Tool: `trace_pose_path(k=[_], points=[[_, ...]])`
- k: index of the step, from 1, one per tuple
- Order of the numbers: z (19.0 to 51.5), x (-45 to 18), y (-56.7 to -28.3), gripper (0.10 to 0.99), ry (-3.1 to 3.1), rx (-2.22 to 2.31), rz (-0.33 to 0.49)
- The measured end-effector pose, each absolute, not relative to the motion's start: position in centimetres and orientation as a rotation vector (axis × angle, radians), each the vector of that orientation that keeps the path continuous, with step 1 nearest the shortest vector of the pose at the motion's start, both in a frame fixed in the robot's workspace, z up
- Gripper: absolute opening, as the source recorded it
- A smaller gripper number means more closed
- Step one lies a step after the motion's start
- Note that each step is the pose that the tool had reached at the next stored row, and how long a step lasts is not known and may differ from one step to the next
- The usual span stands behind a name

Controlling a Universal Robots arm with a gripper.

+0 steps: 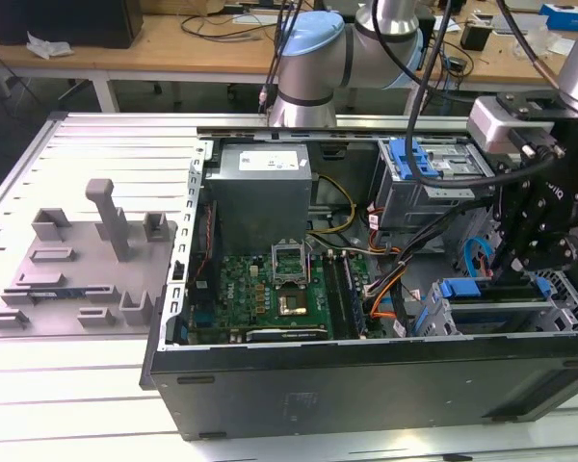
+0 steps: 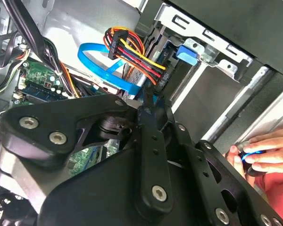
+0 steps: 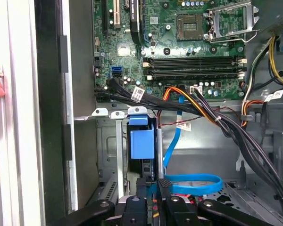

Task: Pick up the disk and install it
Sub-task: 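Insert the second disk wire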

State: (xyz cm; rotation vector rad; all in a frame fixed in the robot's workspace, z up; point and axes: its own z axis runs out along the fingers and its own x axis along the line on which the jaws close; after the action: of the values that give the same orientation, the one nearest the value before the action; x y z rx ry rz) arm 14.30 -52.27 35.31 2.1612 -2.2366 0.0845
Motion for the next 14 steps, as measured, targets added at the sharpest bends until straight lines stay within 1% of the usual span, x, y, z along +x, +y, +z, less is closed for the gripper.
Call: trace_pose_path(k=[6,7,8,9,10,14], points=[[37.3,13.7,-52.1,0.235,-2.250,2.172,0.116],[37.4,13.5,-52.0,0.220,-2.252,2.174,0.124],[37.5,13.5,-52.0,0.153,-2.253,2.175,0.127],[37.5,13.5,-52.0,0.153,-2.253,2.175,0.127],[37.5,13.5,-52.0,0.106,-2.253,2.175,0.127],[37.5,13.5,-52.0,0.106,-2.253,2.175,0.127]])
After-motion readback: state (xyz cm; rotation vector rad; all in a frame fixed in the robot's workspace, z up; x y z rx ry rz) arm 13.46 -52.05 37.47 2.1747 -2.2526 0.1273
